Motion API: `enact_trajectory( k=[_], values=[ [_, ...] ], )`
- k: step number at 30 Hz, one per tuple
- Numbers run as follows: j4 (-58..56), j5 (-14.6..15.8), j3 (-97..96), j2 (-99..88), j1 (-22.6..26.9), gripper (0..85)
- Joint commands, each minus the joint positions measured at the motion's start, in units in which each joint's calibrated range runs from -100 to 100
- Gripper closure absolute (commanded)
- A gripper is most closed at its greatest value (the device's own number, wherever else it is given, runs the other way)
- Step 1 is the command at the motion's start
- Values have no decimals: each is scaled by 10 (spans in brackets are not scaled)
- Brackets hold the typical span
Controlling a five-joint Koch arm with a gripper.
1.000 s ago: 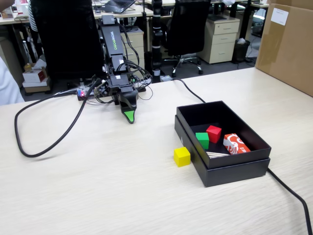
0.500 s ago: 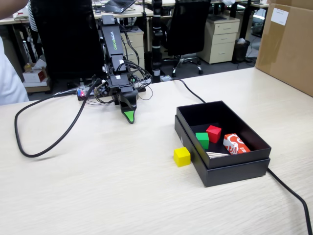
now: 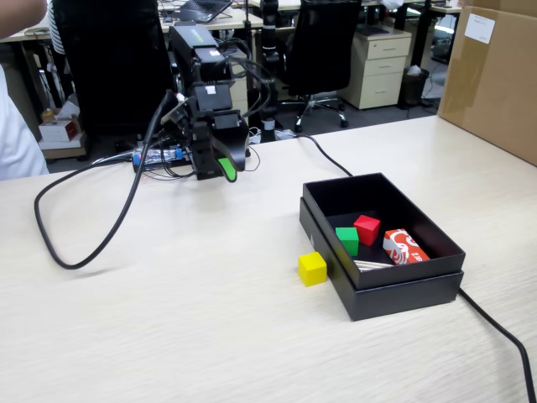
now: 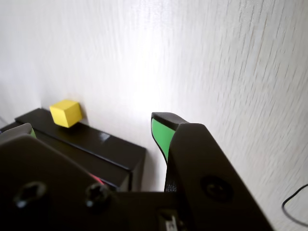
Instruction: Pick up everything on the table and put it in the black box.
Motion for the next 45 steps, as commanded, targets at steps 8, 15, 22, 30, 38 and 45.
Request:
enact_trajectory(
  k=[8,15,22,30,38,45],
  values=[
    [-121,20,436,411,23,378],
    [-124,27,597,690,26,375],
    [-124,35,670,819,32,375],
    [-124,43,755,942,42,376],
    [-124,44,794,1023,44,418],
    [-124,63,804,1046,50,580]
  ],
)
